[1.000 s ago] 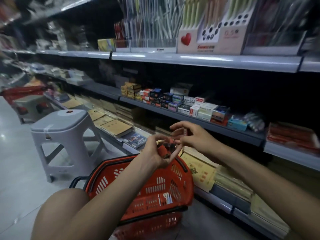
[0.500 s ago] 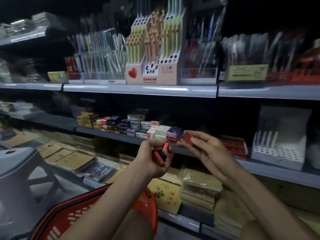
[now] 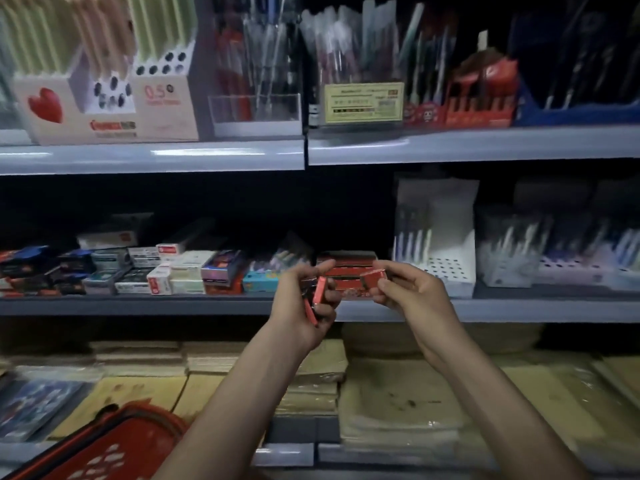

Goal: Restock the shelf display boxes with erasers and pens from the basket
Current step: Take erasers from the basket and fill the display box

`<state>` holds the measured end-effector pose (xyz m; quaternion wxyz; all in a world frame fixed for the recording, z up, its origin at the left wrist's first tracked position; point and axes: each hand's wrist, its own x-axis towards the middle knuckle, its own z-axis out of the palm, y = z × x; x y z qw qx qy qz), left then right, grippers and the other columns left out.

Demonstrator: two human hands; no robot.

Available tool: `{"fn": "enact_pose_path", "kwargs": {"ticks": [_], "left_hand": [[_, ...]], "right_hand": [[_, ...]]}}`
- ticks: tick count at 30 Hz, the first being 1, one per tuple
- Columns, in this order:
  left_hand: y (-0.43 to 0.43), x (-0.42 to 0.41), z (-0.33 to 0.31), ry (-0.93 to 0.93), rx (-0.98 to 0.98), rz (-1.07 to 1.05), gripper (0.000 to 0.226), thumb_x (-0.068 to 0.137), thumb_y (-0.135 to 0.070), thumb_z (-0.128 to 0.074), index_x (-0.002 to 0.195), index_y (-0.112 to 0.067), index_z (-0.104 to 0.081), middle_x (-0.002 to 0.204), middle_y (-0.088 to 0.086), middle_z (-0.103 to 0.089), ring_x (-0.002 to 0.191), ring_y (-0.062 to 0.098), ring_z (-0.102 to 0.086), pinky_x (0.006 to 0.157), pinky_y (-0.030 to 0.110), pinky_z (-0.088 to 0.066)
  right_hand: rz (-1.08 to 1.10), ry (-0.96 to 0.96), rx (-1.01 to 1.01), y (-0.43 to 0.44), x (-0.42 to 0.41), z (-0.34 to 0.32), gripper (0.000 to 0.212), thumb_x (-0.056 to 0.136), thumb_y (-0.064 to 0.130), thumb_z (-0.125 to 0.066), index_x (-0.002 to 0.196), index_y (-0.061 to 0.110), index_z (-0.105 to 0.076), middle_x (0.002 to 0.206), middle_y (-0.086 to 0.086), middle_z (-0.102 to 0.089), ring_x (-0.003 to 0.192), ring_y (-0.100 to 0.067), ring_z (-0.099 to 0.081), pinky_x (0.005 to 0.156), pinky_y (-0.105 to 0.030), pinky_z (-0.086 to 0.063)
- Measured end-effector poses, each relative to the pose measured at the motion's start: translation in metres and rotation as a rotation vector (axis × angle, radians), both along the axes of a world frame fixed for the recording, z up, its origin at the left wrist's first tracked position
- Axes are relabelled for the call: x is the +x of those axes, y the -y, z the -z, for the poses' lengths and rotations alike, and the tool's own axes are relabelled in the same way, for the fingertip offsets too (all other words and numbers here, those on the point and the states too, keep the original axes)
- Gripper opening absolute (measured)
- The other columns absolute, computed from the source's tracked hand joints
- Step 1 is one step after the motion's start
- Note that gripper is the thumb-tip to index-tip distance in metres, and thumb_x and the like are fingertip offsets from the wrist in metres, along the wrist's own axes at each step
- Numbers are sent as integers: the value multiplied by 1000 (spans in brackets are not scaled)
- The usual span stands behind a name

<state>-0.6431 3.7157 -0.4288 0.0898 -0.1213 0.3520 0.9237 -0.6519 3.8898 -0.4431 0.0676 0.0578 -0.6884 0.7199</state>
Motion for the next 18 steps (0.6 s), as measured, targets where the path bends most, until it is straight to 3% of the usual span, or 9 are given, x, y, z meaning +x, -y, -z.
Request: {"fn": "enact_pose_path", "kwargs": {"ticks": [4, 8, 10, 13, 18], "left_hand": [[-7, -38, 13, -53, -202, -125, 31, 95, -21, -52, 115, -8, -71, 69, 4, -57, 48, 11, -46, 30, 16, -27], [0, -65, 22, -73, -496, -314, 23, 97, -25, -55, 102, -17, -76, 65, -1, -62, 45, 9, -52, 34, 21, -29], [8, -71, 25, -85, -591, -341, 20, 96, -23, -57, 98, -20, -77, 59, -4, -62, 44, 7, -53, 35, 21, -31], [19, -76, 37, -138, -762, -334, 22, 99, -24, -54, 96, -21, -76, 67, 4, -64, 51, 11, -54, 38, 23, -31], [26, -84, 47, -170, -822, -303, 24, 102, -29, -52, 98, -22, -75, 75, 10, -67, 59, 19, -53, 39, 23, -31]], "right_hand": [[73, -13, 126, 1, -40, 2, 21, 97, 12, -68, 118, 17, -67, 99, 0, -74, 78, -8, -70, 69, -17, -55], [83, -38, 256, 19, -86, -1, 18, 89, 15, -79, 102, 12, -66, 85, -4, -76, 75, -18, -73, 68, -26, -59], [63, -59, 334, 28, -107, -2, 12, 90, 12, -77, 99, 14, -69, 79, -2, -75, 67, -17, -72, 65, -24, -59], [85, -104, 481, 40, -133, 3, 11, 89, 15, -78, 98, 21, -74, 79, 4, -75, 65, -11, -73, 66, -22, -58], [140, -112, 644, 54, -165, 21, 17, 87, 19, -80, 105, 19, -78, 86, 4, -74, 77, -8, -71, 74, -24, -59]]}}
